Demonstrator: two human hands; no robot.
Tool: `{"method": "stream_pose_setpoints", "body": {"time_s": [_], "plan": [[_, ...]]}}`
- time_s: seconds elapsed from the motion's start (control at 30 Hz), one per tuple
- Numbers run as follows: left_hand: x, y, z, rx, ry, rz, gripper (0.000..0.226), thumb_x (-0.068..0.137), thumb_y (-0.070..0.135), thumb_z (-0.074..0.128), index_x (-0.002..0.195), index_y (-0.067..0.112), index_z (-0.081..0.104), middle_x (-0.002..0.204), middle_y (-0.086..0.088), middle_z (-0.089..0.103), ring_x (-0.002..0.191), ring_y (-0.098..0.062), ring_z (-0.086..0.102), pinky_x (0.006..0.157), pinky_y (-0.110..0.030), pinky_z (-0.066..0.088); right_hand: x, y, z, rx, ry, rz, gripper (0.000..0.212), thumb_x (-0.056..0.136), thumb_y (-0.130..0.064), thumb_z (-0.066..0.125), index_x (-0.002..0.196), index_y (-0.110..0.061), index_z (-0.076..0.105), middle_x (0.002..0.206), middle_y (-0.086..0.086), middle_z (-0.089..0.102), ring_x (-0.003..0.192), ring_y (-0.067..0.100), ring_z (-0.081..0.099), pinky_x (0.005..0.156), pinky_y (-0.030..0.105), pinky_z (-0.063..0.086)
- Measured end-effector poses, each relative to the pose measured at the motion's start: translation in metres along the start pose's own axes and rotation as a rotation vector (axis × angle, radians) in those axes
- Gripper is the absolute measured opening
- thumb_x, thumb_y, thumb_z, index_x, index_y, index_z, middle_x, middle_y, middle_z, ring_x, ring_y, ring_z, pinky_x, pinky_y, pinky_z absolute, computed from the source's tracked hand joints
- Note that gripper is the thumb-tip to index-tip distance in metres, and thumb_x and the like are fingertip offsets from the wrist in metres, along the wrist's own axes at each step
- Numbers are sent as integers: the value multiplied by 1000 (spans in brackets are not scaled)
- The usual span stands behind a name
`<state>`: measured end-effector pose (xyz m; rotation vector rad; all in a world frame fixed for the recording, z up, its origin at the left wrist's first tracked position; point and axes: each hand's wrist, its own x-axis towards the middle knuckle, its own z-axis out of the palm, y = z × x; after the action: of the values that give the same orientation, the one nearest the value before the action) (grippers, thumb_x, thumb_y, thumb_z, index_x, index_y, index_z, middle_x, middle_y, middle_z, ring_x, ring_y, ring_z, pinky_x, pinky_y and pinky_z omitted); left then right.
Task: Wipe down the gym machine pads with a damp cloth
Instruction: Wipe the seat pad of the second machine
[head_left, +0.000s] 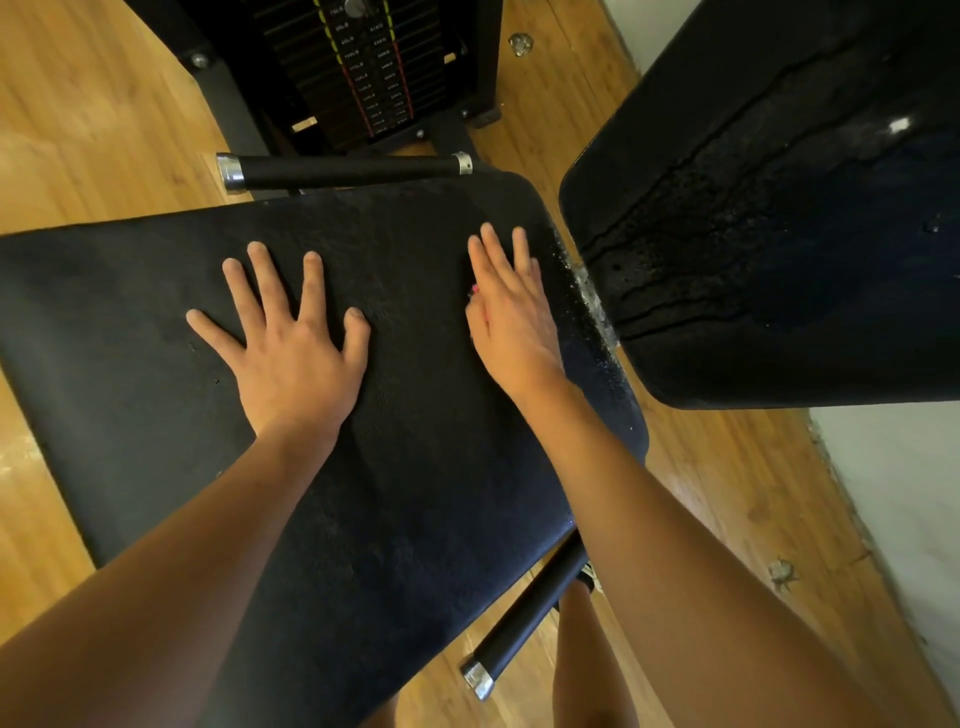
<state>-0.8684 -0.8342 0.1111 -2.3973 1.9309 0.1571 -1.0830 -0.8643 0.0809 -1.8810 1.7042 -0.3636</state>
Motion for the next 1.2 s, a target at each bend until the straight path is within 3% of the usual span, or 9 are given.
{"method": "stream_pose_setpoints", "body": {"time_s": [0.13,0.47,0.83,1.2], "plan": [[0,1,-1,-4,-7,-5,66,102,55,29,161,27,22,171,-15,5,157,-36,0,117,-73,-2,-2,1,1,-1,-14,-16,56,107,-16,40,161,-10,25,171,6,17,158,31,-3,129,45,6],[0,3,-2,5,-7,-7,67,102,56,26,161,26,23,171,-15,6,157,-37,0,117,-73,-1,-119,24,6,-29,-40,-13,57,104,-24,29,160,-12,29,169,3,23,158,24,-7,127,46,7],[0,1,1,-1,10,2,67,102,56,27,161,26,24,171,-16,6,157,-38,1,117,-74,-1,-74,6,2,-39,-52,-38,58,108,-17,39,162,-11,20,171,4,15,158,29,-4,129,44,2],[-1,2,-1,8,-4,3,67,102,57,26,161,27,23,171,-15,5,157,-38,0,118,-73,-1,-159,29,9,-103,-58,-44,57,104,-21,37,160,-14,29,169,1,23,158,25,-3,127,44,7]]}}
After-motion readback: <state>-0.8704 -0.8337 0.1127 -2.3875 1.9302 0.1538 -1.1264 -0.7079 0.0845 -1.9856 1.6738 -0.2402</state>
